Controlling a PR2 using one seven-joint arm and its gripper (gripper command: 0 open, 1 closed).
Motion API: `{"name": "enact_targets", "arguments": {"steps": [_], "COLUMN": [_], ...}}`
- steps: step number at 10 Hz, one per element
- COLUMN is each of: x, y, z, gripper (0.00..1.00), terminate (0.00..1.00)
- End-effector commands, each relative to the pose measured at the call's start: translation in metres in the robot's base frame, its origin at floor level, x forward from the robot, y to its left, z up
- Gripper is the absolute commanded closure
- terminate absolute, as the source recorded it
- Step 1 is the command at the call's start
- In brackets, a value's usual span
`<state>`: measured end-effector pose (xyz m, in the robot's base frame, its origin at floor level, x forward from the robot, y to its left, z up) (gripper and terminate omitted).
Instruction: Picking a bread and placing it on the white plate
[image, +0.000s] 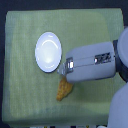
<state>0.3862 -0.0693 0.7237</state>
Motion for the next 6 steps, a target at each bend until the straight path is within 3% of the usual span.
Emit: {"name": "enact_targets", "arguments": {"steps": [1,2,3,6], "x": [-0.001,-0.003,-0.008,-0.009], "y": [0.004,0.002,0.001,-0.003], "z": [-0.011,-0.008,-0.003,0.001], "gripper": [0.00,0.00,1.00,1.00], "terminate": [0.00,0.00,0.00,0.00]}}
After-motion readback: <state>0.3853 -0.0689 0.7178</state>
